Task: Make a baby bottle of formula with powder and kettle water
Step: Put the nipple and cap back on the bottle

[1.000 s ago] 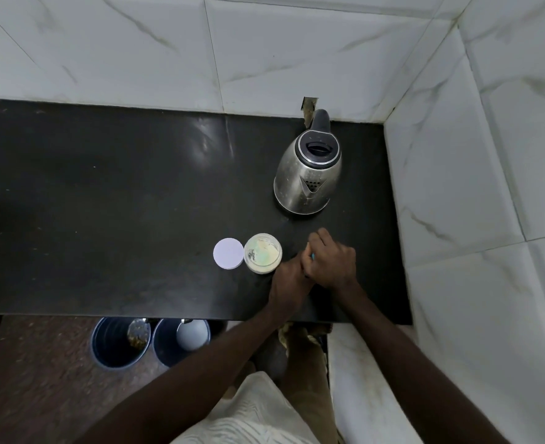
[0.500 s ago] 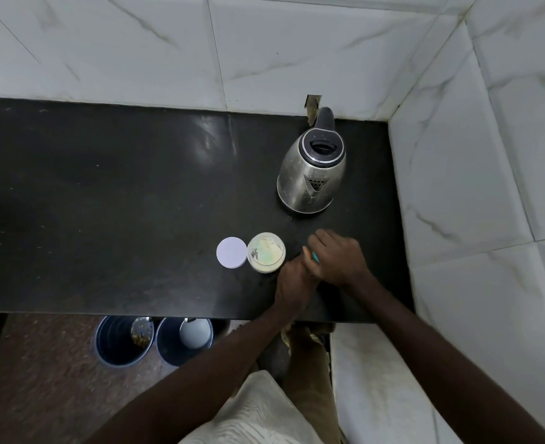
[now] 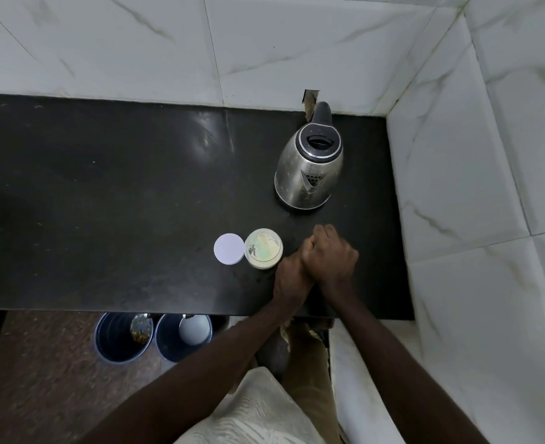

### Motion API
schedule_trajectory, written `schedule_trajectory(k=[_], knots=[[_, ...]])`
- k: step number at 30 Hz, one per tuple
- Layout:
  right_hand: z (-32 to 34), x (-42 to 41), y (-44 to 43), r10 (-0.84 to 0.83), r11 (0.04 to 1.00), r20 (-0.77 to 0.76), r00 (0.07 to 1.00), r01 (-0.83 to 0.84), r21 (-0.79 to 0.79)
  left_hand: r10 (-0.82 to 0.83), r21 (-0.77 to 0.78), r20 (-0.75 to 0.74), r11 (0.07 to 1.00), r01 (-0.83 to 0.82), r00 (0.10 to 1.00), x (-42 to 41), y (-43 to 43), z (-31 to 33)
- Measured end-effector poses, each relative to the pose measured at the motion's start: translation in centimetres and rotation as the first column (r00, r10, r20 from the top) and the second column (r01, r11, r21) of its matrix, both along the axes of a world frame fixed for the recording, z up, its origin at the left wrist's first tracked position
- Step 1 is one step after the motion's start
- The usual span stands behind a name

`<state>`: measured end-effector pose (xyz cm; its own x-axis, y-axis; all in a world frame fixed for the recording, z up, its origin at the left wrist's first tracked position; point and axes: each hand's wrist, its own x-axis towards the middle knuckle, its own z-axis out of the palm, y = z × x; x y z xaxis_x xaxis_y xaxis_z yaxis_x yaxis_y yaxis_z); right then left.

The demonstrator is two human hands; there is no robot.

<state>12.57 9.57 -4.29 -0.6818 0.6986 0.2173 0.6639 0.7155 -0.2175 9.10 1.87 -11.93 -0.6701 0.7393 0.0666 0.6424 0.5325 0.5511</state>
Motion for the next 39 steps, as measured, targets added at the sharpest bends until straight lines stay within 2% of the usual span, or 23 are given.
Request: schedule_trajectory(k=[2,3,6,8,11,14,18,21,24,27,29,32,36,39], knots=[[0.1,-0.1,-0.1,-0.009,1.0,0.017,1.0,0.009,0.013,0.007,0.067,0.086,0.998,-0.012,0.996,0.1,-0.1,0.1],[0.0,0.0,0.2,0.039,0.999,0.02,0.999,-0.039,0.037,-0.005,0.058,0.072,0.998,0.001,0.997,0.0,-0.3,0.1],[-0.3,0.8,1.7,0.307,0.938,-0.012,0.952,-0.3,0.173,-0.012,0.021,-0.042,1.0,0.013,0.999,-0.1,-0.4,0.6],[-0.6,1.3,2.9,0.463,0.859,-0.013,0.886,-0.445,0.253,0.014,0.062,-0.025,0.998,-0.012,1.0,0.1,-0.4,0.4],[-1.2,0.9,3.8,0.549,0.807,-0.002,0.836,-0.529,0.265,0.026,0.06,-0.062,0.998,-0.023,0.998,0.1,-0.5,0.3],[-1.6,0.6,3.5,0.512,0.836,-0.004,0.859,-0.497,0.232,0.008,0.05,-0.136,0.999,-0.001,0.991,0.1,-0.5,0.2],[-1.3,0.8,3.0,0.431,0.883,0.004,0.902,-0.423,0.205,0.021,-0.021,-0.146,1.0,-0.024,0.989,0.3,-0.4,0.2],[-1.0,0.7,2.0,0.301,0.945,0.0,0.954,-0.298,0.134,-0.004,-0.035,-0.098,0.999,0.0,0.995,0.1,-0.3,1.1],[-0.3,0.5,0.6,0.105,0.994,-0.014,0.994,-0.105,0.022,0.017,-0.025,-0.035,1.0,-0.018,0.999,0.3,-0.1,1.0],[0.6,-0.1,-0.7,-0.088,0.995,0.01,0.996,0.088,-0.039,0.106,-0.043,0.156,0.994,-0.101,0.982,0.6,-0.2,0.8],[1.1,-0.4,-1.2,-0.15,0.986,0.026,0.988,0.152,-0.075,0.122,-0.051,0.182,0.992,-0.115,0.976,0.6,-0.4,1.1],[1.5,-0.1,-1.6,-0.149,0.98,0.073,0.986,0.157,-0.12,0.13,0.016,0.227,0.99,-0.137,0.965,0.7,-0.8,2.0],[2.8,1.5,-1.3,-0.019,0.962,0.174,0.984,0.066,-0.267,0.144,0.074,0.266,0.983,-0.169,0.953,1.0,-1.1,2.4],[3.6,3.5,-0.1,-0.006,0.888,0.108,0.994,0.055,-0.456,0.128,0.111,0.336,0.978,-0.174,0.933,0.9,-1.3,2.5]])
